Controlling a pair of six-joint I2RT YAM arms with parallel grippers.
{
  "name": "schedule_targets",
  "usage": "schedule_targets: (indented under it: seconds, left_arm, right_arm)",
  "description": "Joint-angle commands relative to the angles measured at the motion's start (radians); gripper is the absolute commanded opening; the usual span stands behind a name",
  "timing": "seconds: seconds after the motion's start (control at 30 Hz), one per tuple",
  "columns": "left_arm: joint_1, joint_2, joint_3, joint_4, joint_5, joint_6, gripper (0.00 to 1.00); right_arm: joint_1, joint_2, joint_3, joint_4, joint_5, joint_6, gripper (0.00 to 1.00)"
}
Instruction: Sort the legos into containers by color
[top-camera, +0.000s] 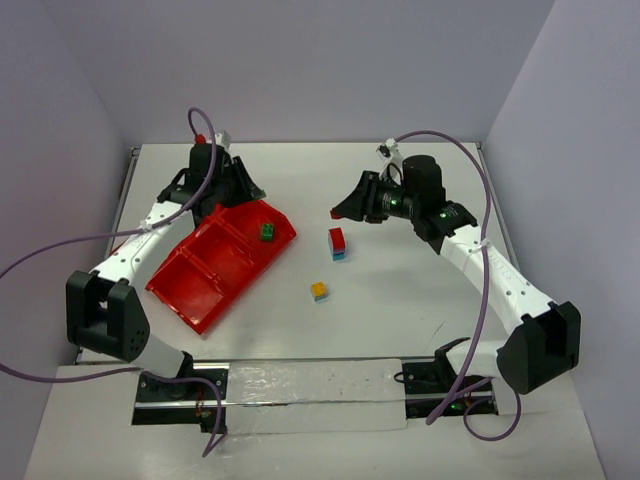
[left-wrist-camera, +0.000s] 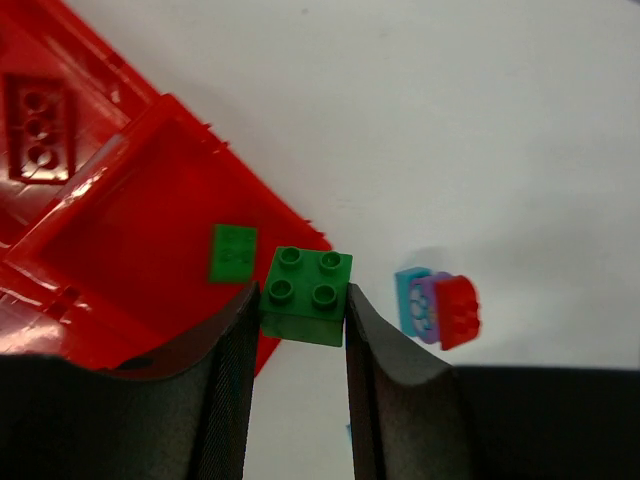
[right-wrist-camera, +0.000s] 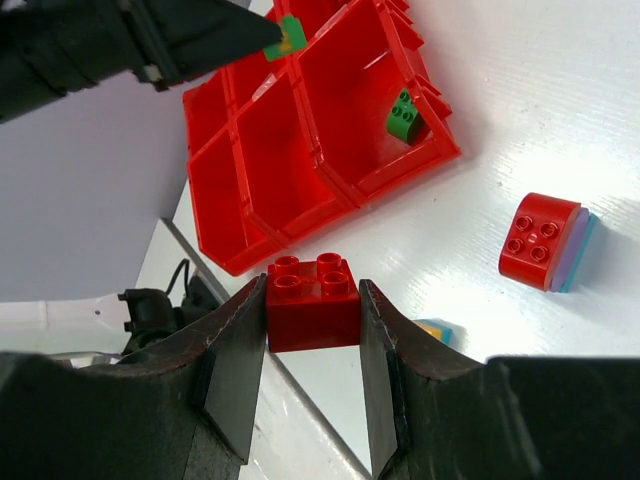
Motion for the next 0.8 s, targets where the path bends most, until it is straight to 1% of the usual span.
schedule_targets:
  seconds: [0.0, 0.27, 0.3, 0.33, 0.37, 0.4, 0.43, 0.47, 0.5, 0.53, 0.6, 0.63, 0.7, 0.77]
  left_arm:
    - [-0.024, 0.048, -0.016, -0.055, -0.127, 0.043, 0.00]
    - [-0.044, 0.119, -0.037, -0.031, -0.155, 0.039, 0.00]
    - [-0.045, 0.126, -0.035, -0.029, -0.155, 0.039, 0.03]
    - [-0.045, 0.132, -0.034, -0.028, -0.155, 0.039, 0.07]
    - [-0.046, 0.136, -0.032, -0.029, -0.156, 0.039, 0.15]
    - [-0.047, 0.139, -0.024, -0.032, -0.158, 0.041, 0.26]
    - [-0.047, 0.142, -0.016, -0.034, -0.157, 0.043, 0.43]
    - [-0.047, 0.143, -0.010, -0.037, -0.154, 0.046, 0.53]
    - [-0.047, 0.140, -0.001, -0.039, -0.152, 0.049, 0.66]
    - [-0.047, 0.136, 0.005, -0.041, -0.149, 0.052, 0.75]
    - [-0.047, 0.126, 0.027, -0.050, -0.147, 0.059, 0.83]
    - [-0.047, 0.124, 0.033, -0.059, -0.149, 0.061, 0.85]
    - [-0.047, 0.115, 0.072, -0.083, -0.156, 0.065, 0.88]
    - [-0.046, 0.101, 0.120, -0.127, -0.171, 0.070, 0.88]
  right_arm:
    - [-0.005, -0.016, 0.043, 0.005, 0.021, -0.004, 0.10]
    - [-0.005, -0.009, 0.047, 0.012, 0.020, 0.012, 0.10]
    - [-0.005, -0.006, 0.049, 0.013, 0.018, 0.013, 0.10]
    - [-0.005, -0.005, 0.049, 0.014, 0.015, 0.013, 0.10]
    - [-0.006, -0.005, 0.050, 0.015, 0.015, 0.014, 0.10]
    - [-0.005, -0.002, 0.051, 0.018, 0.011, 0.018, 0.10]
    - [-0.005, 0.003, 0.053, 0.021, 0.007, 0.021, 0.10]
    - [-0.004, 0.008, 0.055, 0.022, 0.004, 0.023, 0.10]
    - [-0.004, 0.012, 0.058, 0.027, 0.001, 0.023, 0.10]
    - [-0.002, 0.016, 0.061, 0.030, -0.001, 0.026, 0.10]
    - [-0.001, 0.023, 0.071, 0.030, 0.000, 0.028, 0.10]
    - [0.001, 0.025, 0.075, 0.029, 0.003, 0.027, 0.10]
    - [0.020, 0.042, 0.105, 0.011, 0.024, 0.016, 0.10]
    - [0.043, 0.076, 0.162, -0.031, 0.080, -0.003, 0.10]
